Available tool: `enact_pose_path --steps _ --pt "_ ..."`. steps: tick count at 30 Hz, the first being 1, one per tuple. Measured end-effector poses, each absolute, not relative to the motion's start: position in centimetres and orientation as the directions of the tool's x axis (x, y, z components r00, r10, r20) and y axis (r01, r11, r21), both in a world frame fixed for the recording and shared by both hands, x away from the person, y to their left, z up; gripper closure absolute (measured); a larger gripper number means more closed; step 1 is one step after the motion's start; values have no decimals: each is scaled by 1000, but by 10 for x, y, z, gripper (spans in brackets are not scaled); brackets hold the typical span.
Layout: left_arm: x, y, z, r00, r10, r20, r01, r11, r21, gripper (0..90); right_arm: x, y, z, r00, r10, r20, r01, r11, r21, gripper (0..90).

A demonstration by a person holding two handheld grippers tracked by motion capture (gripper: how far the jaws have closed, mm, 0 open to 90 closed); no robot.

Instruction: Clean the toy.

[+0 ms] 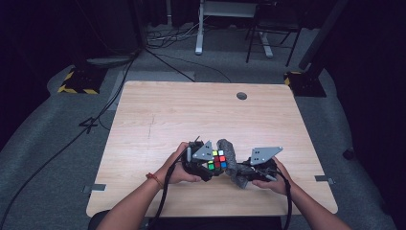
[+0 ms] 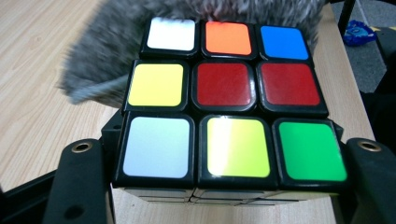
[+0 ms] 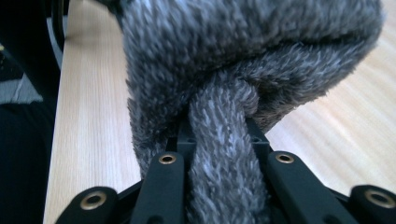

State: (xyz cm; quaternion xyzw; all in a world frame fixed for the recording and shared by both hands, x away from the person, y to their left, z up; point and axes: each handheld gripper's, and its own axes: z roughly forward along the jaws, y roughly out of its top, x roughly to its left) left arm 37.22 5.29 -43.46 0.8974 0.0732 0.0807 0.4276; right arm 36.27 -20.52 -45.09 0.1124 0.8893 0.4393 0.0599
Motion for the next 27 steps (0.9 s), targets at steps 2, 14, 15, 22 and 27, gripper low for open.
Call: enact_pose_path --steps 2,14,15,22,27 --pt "373 54 -434 977 202 75 68 -616 785 327 361 -205 -454 -968 251 -7 151 603 783 757" --pt "374 43 -444 973 205 106 64 -681 729 329 356 -210 -435 -972 234 -31 92 496 863 758" --pt "372 41 -444 974 198 110 57 -683 728 329 357 -210 -433 -969 245 -36 91 490 867 758" --pt "370 40 -443 974 201 109 57 -676 735 329 363 -211 -436 -956 289 -42 118 513 850 760" --pt "369 41 -438 974 198 109 50 -661 749 329 364 -213 -451 -956 293 -14 159 558 814 761"
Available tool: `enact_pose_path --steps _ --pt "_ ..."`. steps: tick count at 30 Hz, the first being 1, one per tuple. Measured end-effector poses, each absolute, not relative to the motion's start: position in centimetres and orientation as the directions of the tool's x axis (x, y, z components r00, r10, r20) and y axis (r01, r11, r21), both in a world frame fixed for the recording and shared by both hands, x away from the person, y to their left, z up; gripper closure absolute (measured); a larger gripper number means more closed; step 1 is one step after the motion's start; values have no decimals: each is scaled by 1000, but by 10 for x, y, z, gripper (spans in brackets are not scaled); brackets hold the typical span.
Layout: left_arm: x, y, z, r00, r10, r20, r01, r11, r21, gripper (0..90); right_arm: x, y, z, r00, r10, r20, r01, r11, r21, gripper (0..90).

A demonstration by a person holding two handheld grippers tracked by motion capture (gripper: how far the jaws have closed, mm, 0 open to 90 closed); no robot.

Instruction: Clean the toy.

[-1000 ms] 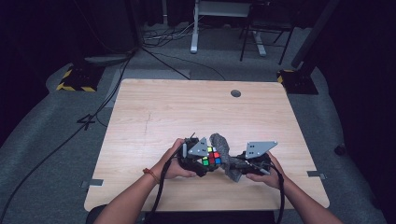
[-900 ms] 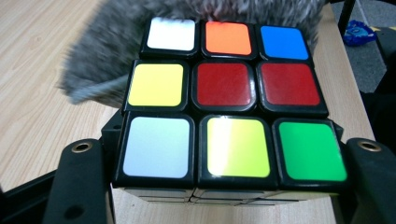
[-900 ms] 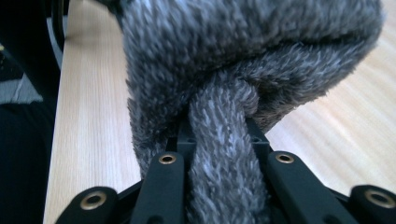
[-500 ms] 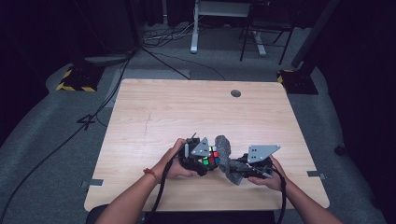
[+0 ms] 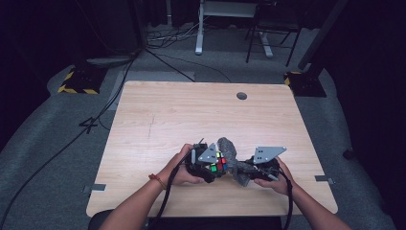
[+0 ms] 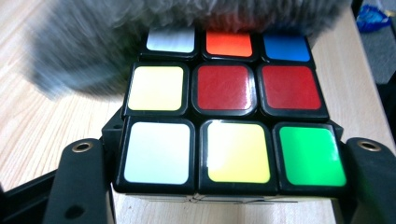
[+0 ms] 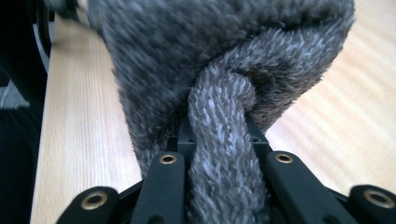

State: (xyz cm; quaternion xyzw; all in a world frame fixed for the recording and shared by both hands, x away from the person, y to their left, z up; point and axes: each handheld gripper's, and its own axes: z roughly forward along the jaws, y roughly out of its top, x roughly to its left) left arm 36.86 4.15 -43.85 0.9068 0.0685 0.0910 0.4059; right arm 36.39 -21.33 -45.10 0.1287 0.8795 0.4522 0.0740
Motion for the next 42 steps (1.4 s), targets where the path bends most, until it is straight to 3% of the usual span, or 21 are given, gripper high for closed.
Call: enact_pose_path --steps 9,16,28,34,42 --pt "371 40 -441 971 210 111 62 -675 735 323 359 -211 -445 -972 236 14 131 489 862 761" --pt "369 31 -447 972 191 140 40 -715 698 327 351 -196 -431 -976 210 -59 54 496 866 762" --pt "369 40 -438 975 192 111 45 -662 748 331 368 -216 -455 -955 295 16 178 530 829 763" --pt "370 44 -433 976 195 96 46 -617 785 331 372 -217 -464 -958 283 55 211 562 799 762" --pt "370 44 -434 978 180 108 28 -622 782 329 369 -214 -464 -970 221 96 197 498 845 762"
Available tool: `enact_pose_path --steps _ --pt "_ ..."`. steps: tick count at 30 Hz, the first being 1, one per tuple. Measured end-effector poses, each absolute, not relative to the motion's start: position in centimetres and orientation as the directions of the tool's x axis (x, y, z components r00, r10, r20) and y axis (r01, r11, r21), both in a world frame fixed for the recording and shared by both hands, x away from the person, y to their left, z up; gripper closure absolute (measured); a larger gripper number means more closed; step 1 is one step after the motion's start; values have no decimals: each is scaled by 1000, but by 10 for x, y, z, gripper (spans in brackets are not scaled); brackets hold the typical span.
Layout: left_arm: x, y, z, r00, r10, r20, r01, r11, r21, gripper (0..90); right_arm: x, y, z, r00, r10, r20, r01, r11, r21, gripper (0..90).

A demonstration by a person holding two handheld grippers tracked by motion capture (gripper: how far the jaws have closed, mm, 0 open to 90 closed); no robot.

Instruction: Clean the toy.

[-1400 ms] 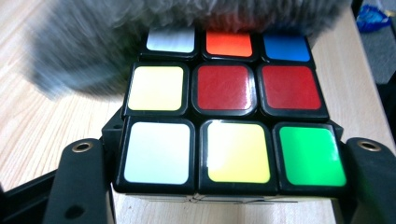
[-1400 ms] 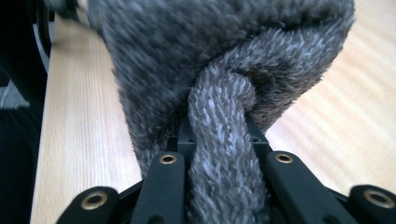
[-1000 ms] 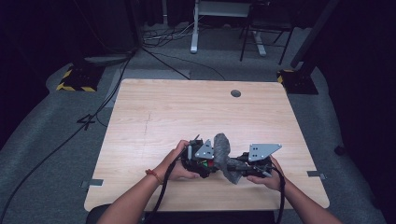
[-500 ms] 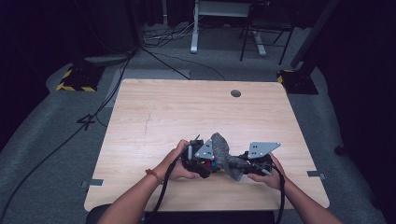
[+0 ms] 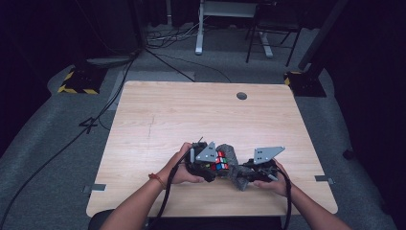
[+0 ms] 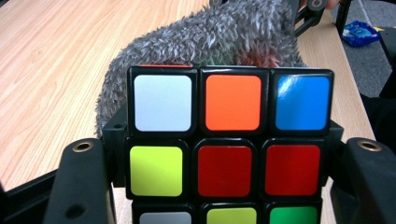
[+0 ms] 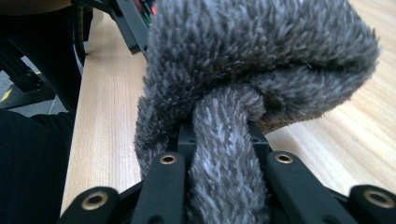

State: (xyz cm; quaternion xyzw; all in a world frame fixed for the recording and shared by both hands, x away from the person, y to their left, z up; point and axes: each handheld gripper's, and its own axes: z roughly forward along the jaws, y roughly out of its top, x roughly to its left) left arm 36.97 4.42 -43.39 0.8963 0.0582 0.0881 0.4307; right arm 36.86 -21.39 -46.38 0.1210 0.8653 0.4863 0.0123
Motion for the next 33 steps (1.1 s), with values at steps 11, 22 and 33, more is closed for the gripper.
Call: enact_pose_path --steps 11,22,33 --pt "370 46 -435 980 167 105 28 -648 761 322 366 -219 -456 -977 197 86 165 432 887 764" --pt "368 42 -438 975 180 127 26 -666 745 331 367 -219 -452 -966 255 39 157 459 874 770" --pt "366 48 -426 977 183 108 24 -602 798 333 370 -212 -463 -967 249 54 186 544 818 771"
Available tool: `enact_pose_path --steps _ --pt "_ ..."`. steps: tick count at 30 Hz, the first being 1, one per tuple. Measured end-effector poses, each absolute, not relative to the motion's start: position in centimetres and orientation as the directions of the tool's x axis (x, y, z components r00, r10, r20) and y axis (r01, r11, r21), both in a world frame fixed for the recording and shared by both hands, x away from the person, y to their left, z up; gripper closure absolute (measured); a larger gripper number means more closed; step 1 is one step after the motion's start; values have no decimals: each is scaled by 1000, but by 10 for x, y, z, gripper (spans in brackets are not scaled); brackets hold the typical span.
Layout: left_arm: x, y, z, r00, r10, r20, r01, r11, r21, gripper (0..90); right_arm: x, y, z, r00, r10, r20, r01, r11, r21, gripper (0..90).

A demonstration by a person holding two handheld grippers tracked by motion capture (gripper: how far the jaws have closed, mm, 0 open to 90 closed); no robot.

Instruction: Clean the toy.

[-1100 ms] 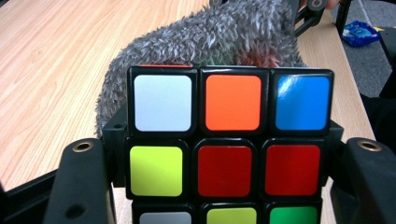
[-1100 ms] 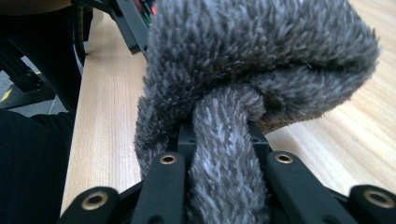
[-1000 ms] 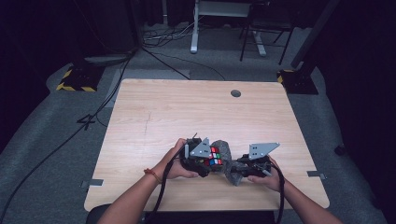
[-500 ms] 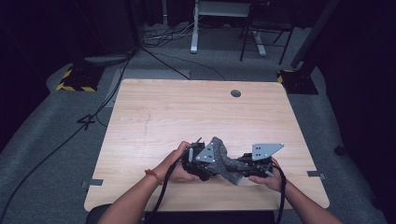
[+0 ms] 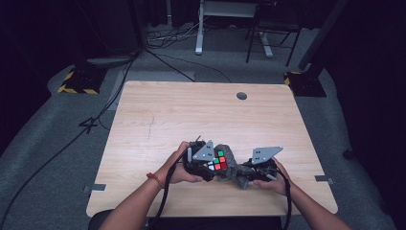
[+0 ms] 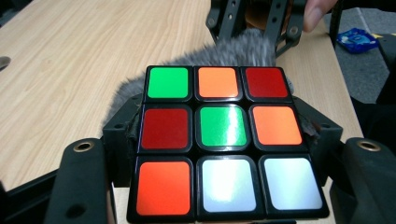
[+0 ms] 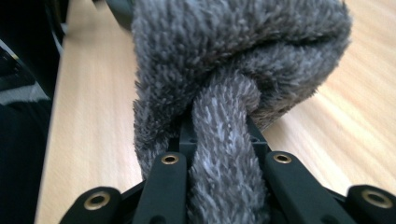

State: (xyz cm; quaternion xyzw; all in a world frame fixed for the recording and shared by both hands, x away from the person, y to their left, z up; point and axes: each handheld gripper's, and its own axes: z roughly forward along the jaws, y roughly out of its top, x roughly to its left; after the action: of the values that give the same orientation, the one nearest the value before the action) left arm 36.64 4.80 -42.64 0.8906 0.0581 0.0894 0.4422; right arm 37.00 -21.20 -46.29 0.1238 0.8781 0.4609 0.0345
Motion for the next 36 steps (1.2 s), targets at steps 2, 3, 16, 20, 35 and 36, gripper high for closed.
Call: enact_pose_path --steps 2,3,16,20,35,36 --pt "366 45 -429 977 173 124 12 -626 780 333 369 -213 -458 -967 248 54 179 514 839 772" --pt "365 43 -431 977 170 131 8 -638 770 333 368 -214 -455 -968 244 59 176 492 852 772" --pt "360 42 -424 979 162 123 0 -602 799 333 367 -210 -455 -961 273 36 181 530 828 773" --pt "360 47 -417 979 169 111 4 -565 825 333 367 -208 -460 -963 263 57 199 556 807 772" --pt "364 53 -419 982 176 62 38 -514 857 325 364 -212 -457 -970 223 96 193 469 862 772" --pt "365 53 -418 983 174 57 41 -511 858 324 364 -213 -456 -971 220 98 192 460 867 772"
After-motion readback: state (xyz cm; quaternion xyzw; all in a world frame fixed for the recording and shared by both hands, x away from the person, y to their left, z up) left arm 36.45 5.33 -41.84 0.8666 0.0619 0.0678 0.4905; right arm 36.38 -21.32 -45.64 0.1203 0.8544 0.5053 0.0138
